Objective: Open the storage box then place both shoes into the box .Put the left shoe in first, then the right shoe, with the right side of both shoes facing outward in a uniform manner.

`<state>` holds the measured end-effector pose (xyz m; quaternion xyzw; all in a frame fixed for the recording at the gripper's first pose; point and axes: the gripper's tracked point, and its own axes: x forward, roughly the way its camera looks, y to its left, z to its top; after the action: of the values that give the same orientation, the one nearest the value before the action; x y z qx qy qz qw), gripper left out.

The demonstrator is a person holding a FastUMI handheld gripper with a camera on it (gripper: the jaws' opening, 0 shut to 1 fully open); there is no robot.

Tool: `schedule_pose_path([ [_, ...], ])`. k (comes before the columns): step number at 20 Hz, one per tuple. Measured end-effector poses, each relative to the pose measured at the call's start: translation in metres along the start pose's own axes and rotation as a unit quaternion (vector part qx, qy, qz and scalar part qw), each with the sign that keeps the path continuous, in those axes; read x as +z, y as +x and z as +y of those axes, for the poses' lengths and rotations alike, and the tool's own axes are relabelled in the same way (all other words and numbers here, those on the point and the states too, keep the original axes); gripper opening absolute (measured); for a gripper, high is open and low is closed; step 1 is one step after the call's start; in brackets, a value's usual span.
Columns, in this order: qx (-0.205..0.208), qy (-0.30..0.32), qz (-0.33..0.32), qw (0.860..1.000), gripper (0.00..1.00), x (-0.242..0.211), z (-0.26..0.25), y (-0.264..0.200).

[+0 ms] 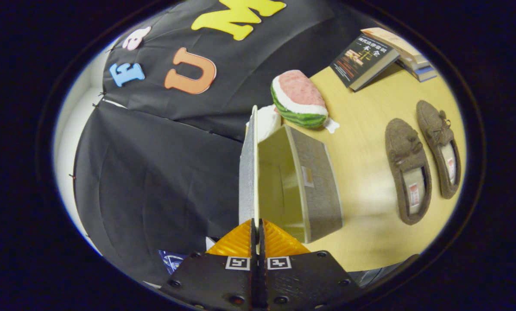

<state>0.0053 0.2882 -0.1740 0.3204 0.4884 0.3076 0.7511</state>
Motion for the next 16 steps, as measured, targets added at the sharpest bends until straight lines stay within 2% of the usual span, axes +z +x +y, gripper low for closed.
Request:
schedule_pose_path([
  [3,0.009,-0.03,-0.006,0.999,0.0,-0.003,0.037,0.004],
  [7,0.042,-0.047,0.001,0.998,0.0,-0.012,0.09,0.021],
  [11,0.054,-0.09,-0.002,0.995,0.0,-0.019,0.137,0.049],
  [16,0.059,-0.099,0.005,0.993,0.0,-0.037,0.178,0.09],
])
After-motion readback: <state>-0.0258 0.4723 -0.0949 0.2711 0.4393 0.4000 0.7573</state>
